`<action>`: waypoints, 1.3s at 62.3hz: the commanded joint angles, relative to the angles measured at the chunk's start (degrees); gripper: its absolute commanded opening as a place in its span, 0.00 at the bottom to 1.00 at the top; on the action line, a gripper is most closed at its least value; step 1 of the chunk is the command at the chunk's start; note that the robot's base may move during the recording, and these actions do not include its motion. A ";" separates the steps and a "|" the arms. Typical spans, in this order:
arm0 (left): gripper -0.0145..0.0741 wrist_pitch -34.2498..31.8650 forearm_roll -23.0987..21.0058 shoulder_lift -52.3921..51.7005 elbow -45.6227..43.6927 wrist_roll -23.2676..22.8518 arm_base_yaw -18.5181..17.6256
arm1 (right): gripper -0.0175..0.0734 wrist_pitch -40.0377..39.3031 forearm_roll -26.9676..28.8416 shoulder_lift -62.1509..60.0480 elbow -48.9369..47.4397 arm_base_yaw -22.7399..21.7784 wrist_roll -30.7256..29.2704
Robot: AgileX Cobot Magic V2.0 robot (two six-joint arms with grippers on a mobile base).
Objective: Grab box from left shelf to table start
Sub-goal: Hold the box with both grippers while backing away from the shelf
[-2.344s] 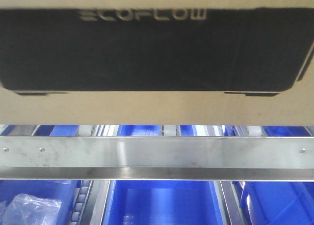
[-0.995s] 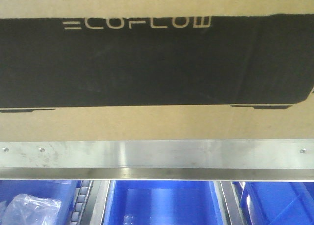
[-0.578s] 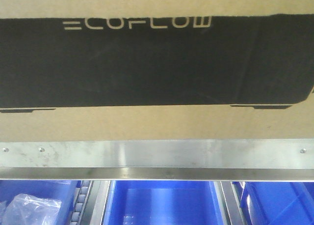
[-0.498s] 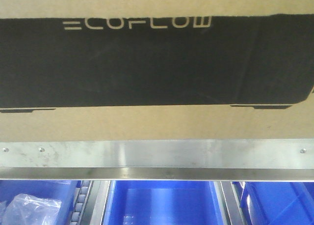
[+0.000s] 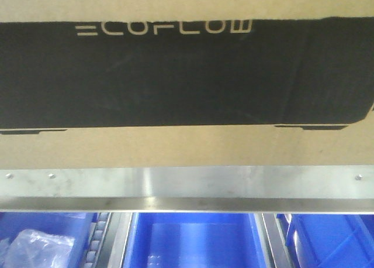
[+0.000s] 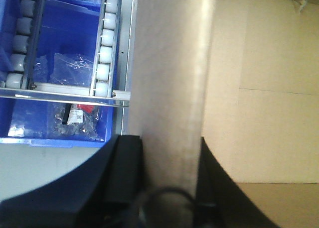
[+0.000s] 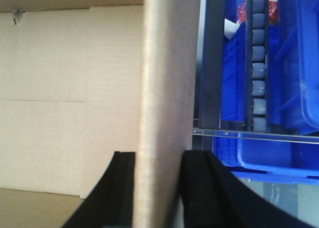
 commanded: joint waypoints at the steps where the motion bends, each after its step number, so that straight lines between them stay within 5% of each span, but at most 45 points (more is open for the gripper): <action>1: 0.14 -6.21 -0.70 -0.97 -2.24 -1.39 0.06 | 0.25 -6.08 -3.26 -0.52 -1.51 -0.28 -0.48; 81: 0.14 -6.21 -0.70 -0.97 -2.24 -1.39 0.06 | 0.25 -6.08 -3.26 -0.52 -1.51 -0.28 -0.48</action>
